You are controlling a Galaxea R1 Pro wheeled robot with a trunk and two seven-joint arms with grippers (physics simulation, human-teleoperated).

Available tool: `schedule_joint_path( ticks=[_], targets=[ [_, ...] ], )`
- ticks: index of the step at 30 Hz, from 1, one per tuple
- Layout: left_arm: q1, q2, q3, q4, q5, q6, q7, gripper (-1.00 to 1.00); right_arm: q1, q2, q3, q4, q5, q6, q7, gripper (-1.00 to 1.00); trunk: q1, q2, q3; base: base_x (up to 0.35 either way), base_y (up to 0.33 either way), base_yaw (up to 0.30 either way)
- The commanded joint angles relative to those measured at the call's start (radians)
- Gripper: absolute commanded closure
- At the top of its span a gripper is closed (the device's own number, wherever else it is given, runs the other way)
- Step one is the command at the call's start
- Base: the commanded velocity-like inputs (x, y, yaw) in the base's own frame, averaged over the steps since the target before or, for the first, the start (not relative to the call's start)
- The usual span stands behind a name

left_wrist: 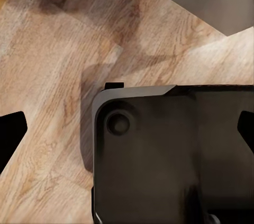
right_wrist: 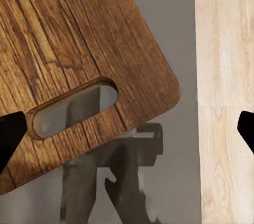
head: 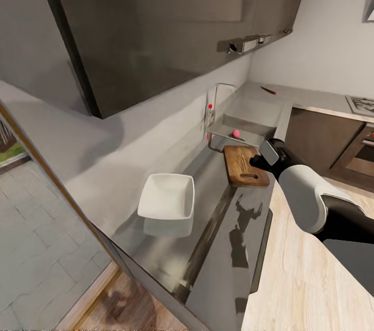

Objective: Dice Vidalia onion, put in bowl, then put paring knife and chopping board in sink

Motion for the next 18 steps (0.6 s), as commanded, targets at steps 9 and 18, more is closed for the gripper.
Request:
schedule_joint_path(
  ticks=[9,18],
  targets=[
    [0.000,0.000,0.000,0.000,0.000,-0.002,0.000,-1.00,-0.001,-0.005,0.001,-0.001,-0.011,0.002,-0.008,-1.00,0.000,-0.002,-0.016,0.000,0.000,0.000],
    [0.000,0.000,0.000,0.000,0.000,-0.002,0.000,-1.00,-0.001,-0.005,0.001,0.000,-0.011,0.002,-0.008,-1.00,0.000,-0.002,-0.031,0.002,0.000,0.000]
  ],
)
